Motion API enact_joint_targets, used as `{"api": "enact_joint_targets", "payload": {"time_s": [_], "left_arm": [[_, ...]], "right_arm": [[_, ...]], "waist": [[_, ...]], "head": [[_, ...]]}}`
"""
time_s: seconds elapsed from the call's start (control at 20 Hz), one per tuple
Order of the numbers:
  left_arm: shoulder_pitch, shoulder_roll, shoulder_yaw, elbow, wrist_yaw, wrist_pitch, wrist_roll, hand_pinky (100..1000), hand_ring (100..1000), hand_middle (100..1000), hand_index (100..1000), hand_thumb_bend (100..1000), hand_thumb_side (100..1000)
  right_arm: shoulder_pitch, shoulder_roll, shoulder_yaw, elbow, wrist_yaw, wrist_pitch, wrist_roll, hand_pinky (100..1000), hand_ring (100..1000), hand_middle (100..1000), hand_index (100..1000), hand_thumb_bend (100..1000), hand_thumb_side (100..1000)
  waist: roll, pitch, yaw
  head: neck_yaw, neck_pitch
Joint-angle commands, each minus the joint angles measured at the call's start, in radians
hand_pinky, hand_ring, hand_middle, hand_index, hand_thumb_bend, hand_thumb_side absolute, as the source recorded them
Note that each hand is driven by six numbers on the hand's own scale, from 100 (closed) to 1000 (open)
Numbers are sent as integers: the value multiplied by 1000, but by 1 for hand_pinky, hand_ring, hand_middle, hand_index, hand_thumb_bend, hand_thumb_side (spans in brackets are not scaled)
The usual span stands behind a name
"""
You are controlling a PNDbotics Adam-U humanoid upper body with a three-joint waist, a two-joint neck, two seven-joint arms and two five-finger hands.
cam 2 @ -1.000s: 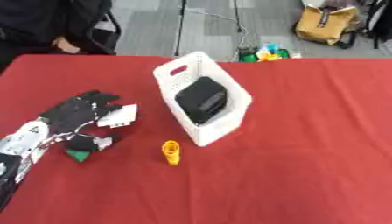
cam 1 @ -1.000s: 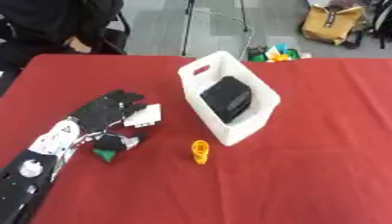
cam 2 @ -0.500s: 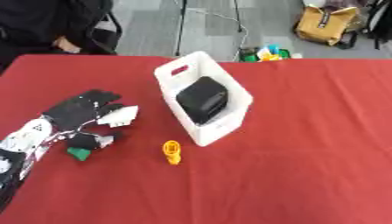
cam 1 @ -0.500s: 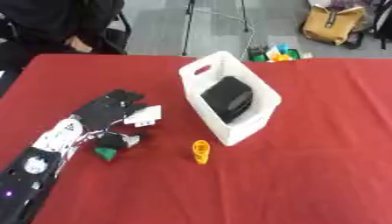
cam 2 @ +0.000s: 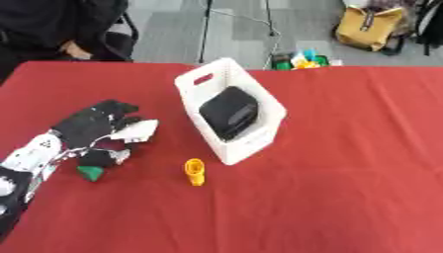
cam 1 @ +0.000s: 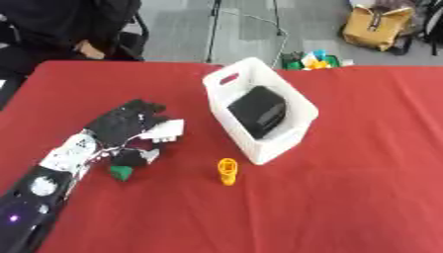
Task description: Pick up objects on the table and place them in the box.
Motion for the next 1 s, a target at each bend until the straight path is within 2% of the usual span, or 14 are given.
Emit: {"api": "enact_joint_targets", "payload": {"time_s": [0.05,0.2,0.25,0.35,1.0], "left_arm": [[-12,15,0,-11,-25,3,25,1000,1000,1000,1000,164,1000],[-13,13,-1,-7,-43,6,42,1000,994,1000,1000,198,1000],[-13,12,-1,-6,-51,8,47,1000,972,991,1000,260,1000],[-15,9,-2,-4,-66,14,59,988,953,963,981,280,1000],[-22,-2,-10,16,-127,33,103,954,904,920,928,262,1000]], "right_arm": [[-4,-10,0,-23,-5,-2,-3,779,835,712,705,100,1000],[-5,-9,0,-23,-8,0,-3,779,836,712,705,100,998],[-5,-9,0,-23,-9,1,-3,779,836,712,705,100,998],[-5,-9,0,-23,-11,0,-3,779,836,712,705,100,998],[-6,-7,0,-23,-13,0,2,780,837,712,706,100,999]], "waist": [[0,-13,-2],[1,-13,-3],[1,-12,-3],[1,-12,-3],[2,-6,-5]], "head": [[1,-14],[0,-17],[0,-17],[0,-19],[-1,-21]]}}
